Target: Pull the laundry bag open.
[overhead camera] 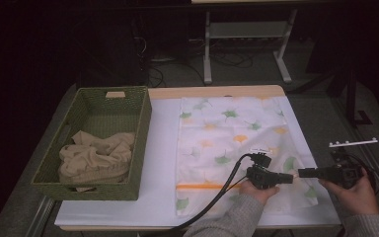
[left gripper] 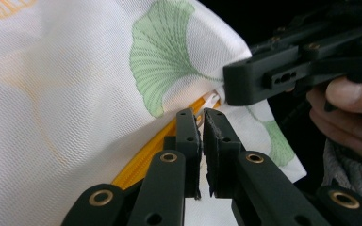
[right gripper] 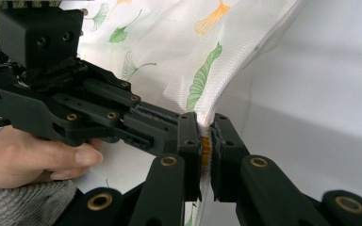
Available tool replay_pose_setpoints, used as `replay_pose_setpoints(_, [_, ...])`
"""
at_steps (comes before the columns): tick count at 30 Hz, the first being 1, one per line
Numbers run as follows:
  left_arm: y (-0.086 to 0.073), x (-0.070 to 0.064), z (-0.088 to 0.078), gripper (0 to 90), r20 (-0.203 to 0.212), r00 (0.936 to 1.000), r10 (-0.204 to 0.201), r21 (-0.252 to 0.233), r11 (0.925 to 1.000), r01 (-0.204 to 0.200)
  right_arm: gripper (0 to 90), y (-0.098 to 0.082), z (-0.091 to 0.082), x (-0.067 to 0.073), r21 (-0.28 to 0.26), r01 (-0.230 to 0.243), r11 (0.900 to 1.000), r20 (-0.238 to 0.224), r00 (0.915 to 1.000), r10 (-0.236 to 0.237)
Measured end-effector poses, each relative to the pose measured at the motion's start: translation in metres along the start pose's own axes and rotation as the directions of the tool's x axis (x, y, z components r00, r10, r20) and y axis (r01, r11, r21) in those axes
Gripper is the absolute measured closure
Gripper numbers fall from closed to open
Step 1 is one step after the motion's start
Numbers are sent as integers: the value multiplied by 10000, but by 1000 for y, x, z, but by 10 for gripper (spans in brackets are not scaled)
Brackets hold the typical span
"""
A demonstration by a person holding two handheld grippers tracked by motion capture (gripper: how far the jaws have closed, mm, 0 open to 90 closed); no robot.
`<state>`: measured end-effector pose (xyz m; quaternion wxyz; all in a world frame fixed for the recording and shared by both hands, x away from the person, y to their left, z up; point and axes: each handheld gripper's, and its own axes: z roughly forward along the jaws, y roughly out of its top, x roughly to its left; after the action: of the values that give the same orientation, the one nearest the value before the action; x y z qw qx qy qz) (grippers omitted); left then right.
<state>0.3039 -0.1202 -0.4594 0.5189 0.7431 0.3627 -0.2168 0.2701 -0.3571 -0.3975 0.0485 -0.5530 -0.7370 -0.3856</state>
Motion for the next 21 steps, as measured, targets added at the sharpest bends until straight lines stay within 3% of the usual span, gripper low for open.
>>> replay_pose_setpoints(10, [2, -1, -1, 862, 154, 9997, -169, -397, 9991, 175, 832, -1, 4, -2, 164, -51, 9999, 50, 10000, 50])
replay_pose_setpoints(21, [0, -1, 6, 873, 86, 9998, -180, -227, 9996, 182, 832, -1, 7, -2, 278, -93, 9996, 16, 10000, 93])
